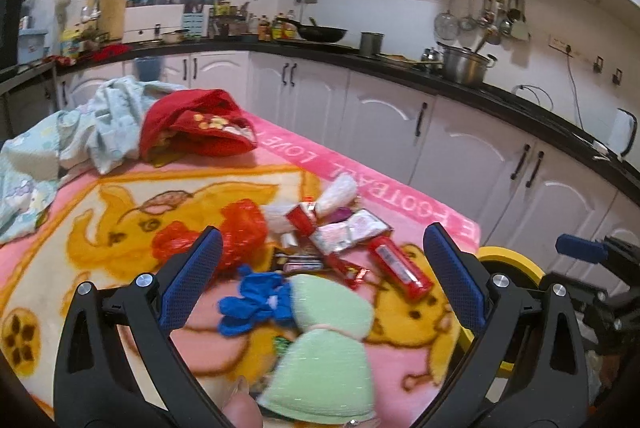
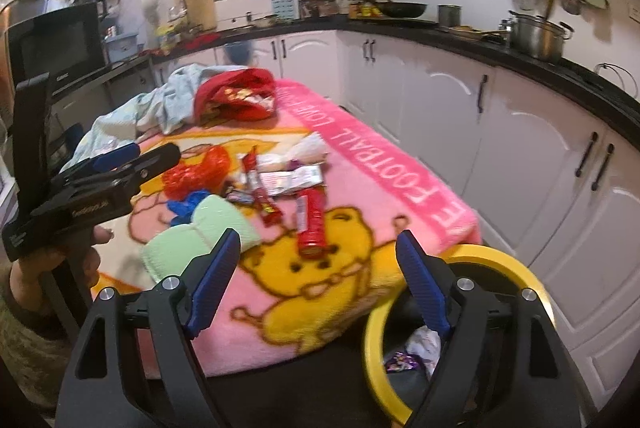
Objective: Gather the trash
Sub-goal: 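Move both tools back over the blanket, then grasp the red plastic bag with the left tool while the right tool grasps the green sponge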
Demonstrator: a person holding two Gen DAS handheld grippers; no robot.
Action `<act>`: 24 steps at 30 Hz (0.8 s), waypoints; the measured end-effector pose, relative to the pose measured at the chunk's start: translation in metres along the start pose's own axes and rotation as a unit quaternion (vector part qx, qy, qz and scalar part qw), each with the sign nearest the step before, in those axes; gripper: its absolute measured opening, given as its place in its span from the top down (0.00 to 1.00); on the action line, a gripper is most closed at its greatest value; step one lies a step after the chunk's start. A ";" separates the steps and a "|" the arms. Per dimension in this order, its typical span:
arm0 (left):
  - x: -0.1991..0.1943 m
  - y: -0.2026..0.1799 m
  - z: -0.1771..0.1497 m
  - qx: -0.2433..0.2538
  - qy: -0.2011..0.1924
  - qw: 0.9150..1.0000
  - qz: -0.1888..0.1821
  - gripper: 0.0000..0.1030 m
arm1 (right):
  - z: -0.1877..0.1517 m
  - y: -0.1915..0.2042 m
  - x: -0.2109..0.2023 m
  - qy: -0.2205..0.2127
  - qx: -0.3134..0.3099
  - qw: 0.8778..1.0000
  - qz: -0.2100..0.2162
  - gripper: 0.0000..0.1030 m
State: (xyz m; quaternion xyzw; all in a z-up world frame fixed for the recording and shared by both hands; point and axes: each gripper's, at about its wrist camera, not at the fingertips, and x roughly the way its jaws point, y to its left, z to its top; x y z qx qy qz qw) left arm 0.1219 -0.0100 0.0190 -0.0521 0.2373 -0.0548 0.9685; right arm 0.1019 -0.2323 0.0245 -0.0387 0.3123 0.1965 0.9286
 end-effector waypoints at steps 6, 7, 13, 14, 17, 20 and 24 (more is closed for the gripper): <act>-0.001 0.030 0.002 -0.014 -0.003 1.000 0.027 0.10 | 0.005 0.027 0.017 0.014 -0.003 1.000 0.026 0.20; 0.000 0.034 0.003 -0.016 -0.003 0.999 0.031 0.10 | 0.005 0.032 0.020 0.017 -0.003 0.999 0.031 0.20; 0.007 0.067 0.008 -0.036 0.005 0.997 0.061 0.11 | 0.007 0.059 0.045 0.042 0.004 0.997 0.058 0.19; 0.009 0.074 0.008 -0.039 0.007 0.997 0.066 0.11 | 0.006 0.062 0.048 0.047 0.006 0.997 0.063 0.19; 0.015 0.087 0.008 -0.044 0.013 0.996 0.075 0.11 | 0.005 0.074 0.063 0.064 0.017 0.995 0.072 0.19; 0.023 0.099 0.007 -0.053 0.023 0.995 0.077 0.11 | 0.002 0.083 0.076 0.082 0.032 0.993 0.081 0.19; 0.037 0.116 0.003 -0.077 0.041 0.993 0.078 0.11 | 0.001 0.092 0.095 0.103 0.059 0.989 0.086 0.19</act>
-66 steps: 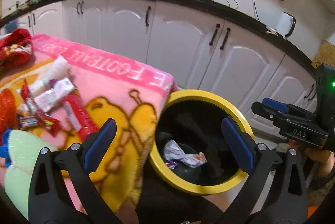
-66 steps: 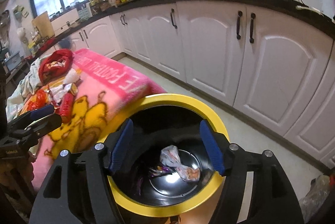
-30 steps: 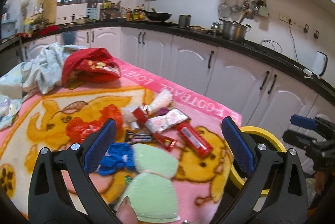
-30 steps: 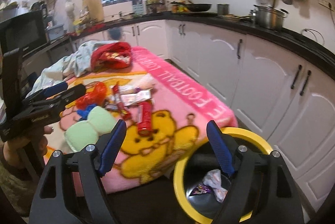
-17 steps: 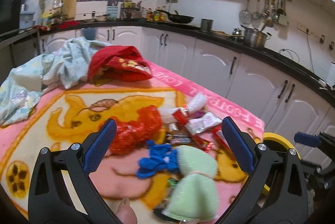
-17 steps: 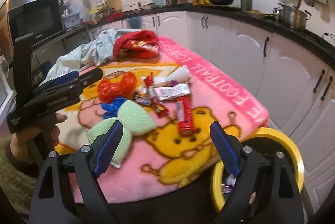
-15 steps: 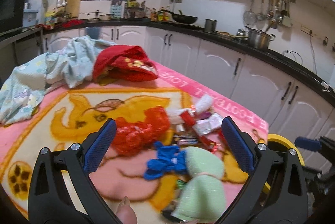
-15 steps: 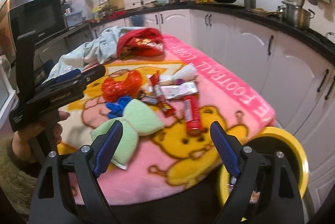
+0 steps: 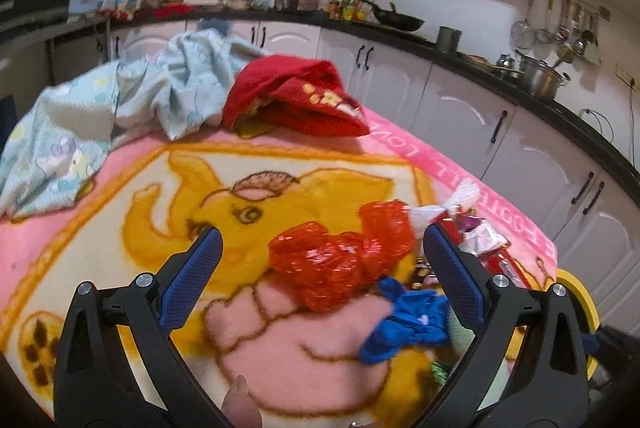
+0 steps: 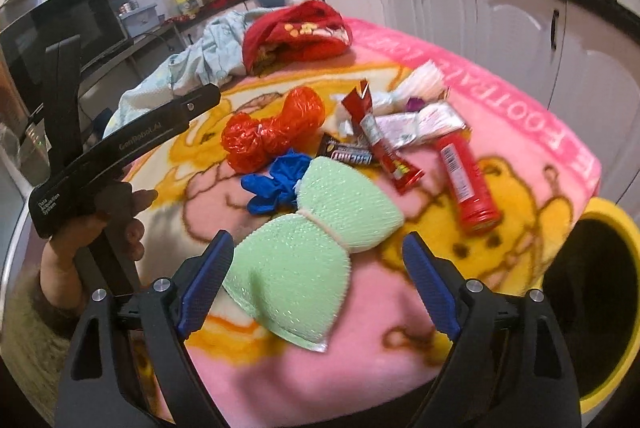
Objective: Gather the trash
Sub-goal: 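Grasp the red plastic bag with the left tool while the right tool grasps the green sponge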
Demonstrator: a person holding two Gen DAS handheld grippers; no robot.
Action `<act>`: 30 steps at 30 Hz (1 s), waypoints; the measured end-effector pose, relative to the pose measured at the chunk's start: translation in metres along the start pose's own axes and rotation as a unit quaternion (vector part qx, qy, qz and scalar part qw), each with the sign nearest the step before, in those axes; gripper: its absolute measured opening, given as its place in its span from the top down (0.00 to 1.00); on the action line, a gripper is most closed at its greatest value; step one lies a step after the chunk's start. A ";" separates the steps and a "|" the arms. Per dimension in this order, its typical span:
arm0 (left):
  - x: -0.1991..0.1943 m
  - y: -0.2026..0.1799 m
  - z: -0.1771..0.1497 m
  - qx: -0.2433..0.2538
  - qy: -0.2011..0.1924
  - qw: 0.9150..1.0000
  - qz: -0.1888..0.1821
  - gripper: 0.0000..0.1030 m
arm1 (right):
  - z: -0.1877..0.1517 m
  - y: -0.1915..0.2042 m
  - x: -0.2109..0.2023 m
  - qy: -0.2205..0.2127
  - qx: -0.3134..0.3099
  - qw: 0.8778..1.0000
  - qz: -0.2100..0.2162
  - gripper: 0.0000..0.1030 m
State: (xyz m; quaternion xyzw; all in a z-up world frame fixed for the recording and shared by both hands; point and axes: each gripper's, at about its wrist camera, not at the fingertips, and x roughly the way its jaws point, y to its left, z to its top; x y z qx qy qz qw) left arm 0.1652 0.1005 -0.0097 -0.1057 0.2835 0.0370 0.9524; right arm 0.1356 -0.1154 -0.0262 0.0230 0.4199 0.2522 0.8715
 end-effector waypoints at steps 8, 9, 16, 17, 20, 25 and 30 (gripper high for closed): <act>0.033 0.025 -0.001 -0.051 0.038 0.998 -0.017 0.11 | 0.004 -0.003 0.026 0.030 0.053 0.998 0.002 0.19; 0.036 0.026 -0.001 -0.055 0.042 0.997 -0.020 0.11 | 0.004 -0.004 0.029 0.034 0.061 0.998 0.004 0.19; 0.060 0.032 -0.009 -0.084 0.074 0.993 -0.039 0.14 | -0.002 -0.010 0.048 0.064 0.096 0.993 0.014 0.24; 0.062 0.032 -0.011 -0.086 0.078 0.992 -0.041 0.18 | -0.003 -0.011 0.051 0.069 0.100 0.992 0.020 0.32; 0.069 0.032 -0.017 -0.090 0.092 0.990 -0.050 0.33 | -0.005 -0.013 0.049 0.068 0.103 0.992 0.028 0.34; 0.066 0.033 -0.021 -0.092 0.093 0.989 -0.072 0.62 | -0.003 -0.018 0.037 0.059 0.100 0.993 0.034 0.36; 0.058 0.031 -0.020 -0.081 0.088 0.990 -0.072 0.88 | -0.001 -0.020 0.019 0.045 0.081 0.995 0.033 0.37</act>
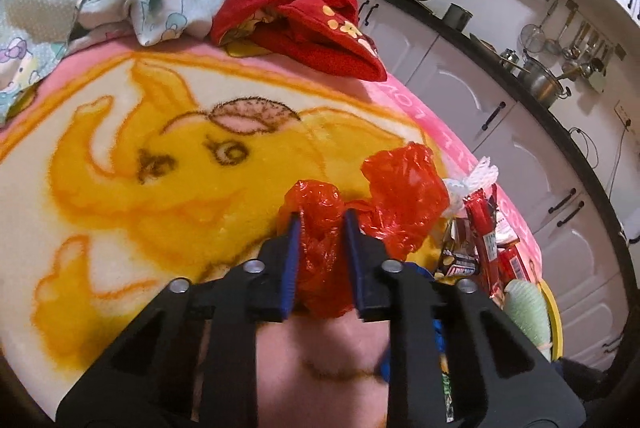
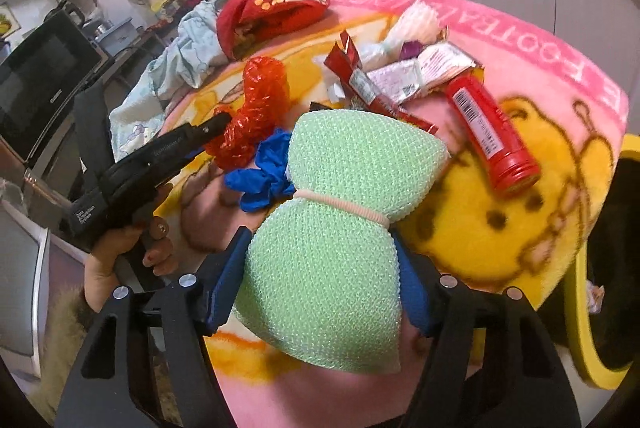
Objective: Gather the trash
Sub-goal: 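Grasp the red plastic bag with the left tool while the right tool grasps the green sponge, then carry both items over the yellow bin and open both tools to drop them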
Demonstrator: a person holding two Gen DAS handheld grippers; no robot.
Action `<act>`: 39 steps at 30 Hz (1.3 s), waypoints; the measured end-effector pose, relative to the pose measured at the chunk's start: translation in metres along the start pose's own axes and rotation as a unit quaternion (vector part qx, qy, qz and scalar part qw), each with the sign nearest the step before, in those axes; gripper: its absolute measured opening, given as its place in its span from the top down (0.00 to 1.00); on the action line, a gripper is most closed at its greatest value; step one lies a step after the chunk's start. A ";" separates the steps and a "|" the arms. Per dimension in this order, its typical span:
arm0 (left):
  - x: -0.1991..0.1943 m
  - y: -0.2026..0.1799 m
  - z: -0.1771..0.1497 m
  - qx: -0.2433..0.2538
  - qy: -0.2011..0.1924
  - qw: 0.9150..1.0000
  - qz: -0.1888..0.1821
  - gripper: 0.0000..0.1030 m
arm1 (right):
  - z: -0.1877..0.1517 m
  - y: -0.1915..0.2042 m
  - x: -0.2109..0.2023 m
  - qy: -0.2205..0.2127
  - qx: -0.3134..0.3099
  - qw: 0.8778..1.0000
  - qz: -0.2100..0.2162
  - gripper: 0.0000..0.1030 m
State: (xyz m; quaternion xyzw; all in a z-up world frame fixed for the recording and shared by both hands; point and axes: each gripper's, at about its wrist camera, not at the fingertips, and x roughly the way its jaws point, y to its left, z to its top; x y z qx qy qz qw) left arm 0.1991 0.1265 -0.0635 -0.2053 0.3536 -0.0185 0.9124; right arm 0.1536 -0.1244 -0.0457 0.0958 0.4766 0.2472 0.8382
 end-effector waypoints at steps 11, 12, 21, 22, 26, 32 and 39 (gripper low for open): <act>-0.042 -0.016 -0.002 0.027 -0.047 0.998 0.010 0.92 | 0.001 0.002 -0.022 -0.024 -0.035 0.999 -0.006 0.37; -0.046 -0.020 -0.002 0.031 -0.051 0.998 0.010 0.92 | 0.002 0.002 -0.024 -0.027 -0.038 0.999 -0.006 0.37; -0.075 -0.058 -0.003 0.070 -0.081 0.994 -0.005 0.92 | 0.006 -0.002 -0.049 -0.057 -0.056 0.997 -0.010 0.37; -0.076 -0.061 -0.003 0.073 -0.082 0.994 -0.007 0.92 | 0.006 -0.003 -0.051 -0.060 -0.056 0.997 -0.010 0.37; -0.083 -0.077 -0.006 0.087 -0.086 0.992 -0.019 0.92 | 0.009 -0.010 -0.065 -0.073 -0.056 0.996 -0.014 0.37; -0.088 -0.100 -0.011 0.109 -0.088 0.989 -0.034 0.92 | 0.015 -0.025 -0.084 -0.093 -0.046 0.994 -0.022 0.37; -0.087 -0.125 -0.016 0.135 -0.086 0.986 -0.048 0.92 | 0.019 -0.046 -0.107 -0.116 -0.029 0.992 -0.034 0.37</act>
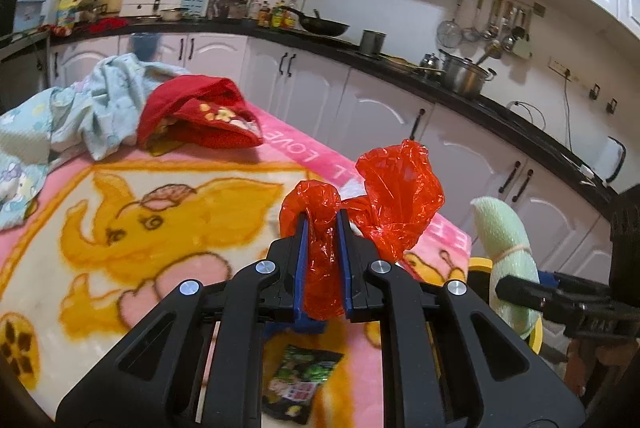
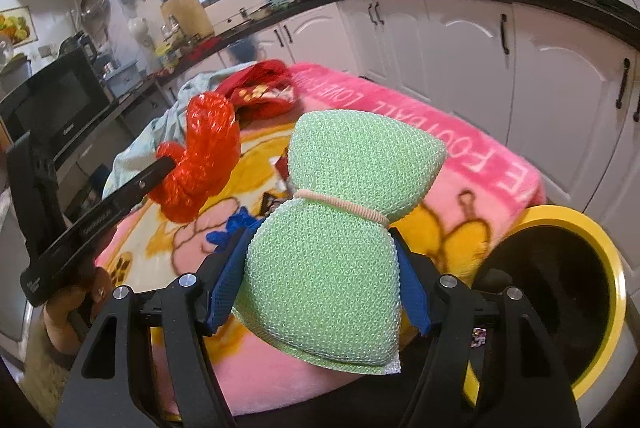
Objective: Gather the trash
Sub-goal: 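Carry both items over the yellow bin and open both tools to drop them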
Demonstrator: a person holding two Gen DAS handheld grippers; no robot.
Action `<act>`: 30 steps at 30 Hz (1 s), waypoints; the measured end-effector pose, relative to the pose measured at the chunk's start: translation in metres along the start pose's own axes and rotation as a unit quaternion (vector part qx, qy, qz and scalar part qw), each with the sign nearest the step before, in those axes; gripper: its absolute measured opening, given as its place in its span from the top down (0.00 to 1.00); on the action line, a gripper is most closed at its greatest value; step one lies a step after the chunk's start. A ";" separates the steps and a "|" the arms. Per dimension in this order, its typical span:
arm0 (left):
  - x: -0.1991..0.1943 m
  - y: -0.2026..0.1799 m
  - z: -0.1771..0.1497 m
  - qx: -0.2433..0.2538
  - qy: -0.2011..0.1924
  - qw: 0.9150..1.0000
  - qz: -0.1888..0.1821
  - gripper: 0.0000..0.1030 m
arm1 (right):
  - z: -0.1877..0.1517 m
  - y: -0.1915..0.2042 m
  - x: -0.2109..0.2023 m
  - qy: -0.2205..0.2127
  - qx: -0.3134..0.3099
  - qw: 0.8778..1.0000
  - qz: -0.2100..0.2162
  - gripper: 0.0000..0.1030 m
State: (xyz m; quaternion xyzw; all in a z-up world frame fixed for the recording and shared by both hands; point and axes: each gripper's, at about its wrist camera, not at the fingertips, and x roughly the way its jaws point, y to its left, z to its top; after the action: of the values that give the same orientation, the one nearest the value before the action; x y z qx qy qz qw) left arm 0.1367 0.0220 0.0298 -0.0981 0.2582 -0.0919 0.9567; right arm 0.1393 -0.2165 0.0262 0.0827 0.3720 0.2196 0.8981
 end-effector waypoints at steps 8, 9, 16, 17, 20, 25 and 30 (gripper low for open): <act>0.009 -0.032 -0.003 0.025 0.007 0.999 -0.019 0.92 | 0.002 -0.027 -0.022 -0.018 0.013 1.000 -0.021 0.37; 0.011 -0.036 -0.003 0.029 0.008 0.999 -0.022 0.92 | 0.002 -0.032 -0.025 -0.021 0.016 0.999 -0.025 0.37; 0.019 -0.065 -0.005 0.052 0.013 0.998 -0.040 0.92 | 0.002 -0.064 -0.042 -0.035 0.031 0.997 -0.055 0.36; 0.022 -0.072 -0.006 0.057 0.015 0.997 -0.044 0.92 | 0.001 -0.067 -0.043 -0.036 0.032 0.997 -0.060 0.36; 0.028 -0.086 -0.008 0.069 0.019 0.996 -0.052 0.92 | -0.002 -0.080 -0.048 -0.038 0.036 0.996 -0.073 0.36; 0.039 -0.110 -0.013 0.083 0.029 0.994 -0.065 0.92 | -0.010 -0.102 -0.054 -0.036 0.039 0.994 -0.096 0.36; 0.052 -0.131 -0.020 0.097 0.040 0.991 -0.077 0.92 | -0.020 -0.121 -0.060 -0.033 0.044 0.992 -0.115 0.36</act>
State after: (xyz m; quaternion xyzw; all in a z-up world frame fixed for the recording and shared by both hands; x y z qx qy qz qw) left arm 0.1545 -0.1185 0.0186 -0.0203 0.2774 -0.1938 0.9408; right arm 0.1279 -0.3515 0.0127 0.0858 0.3582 0.0955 0.9248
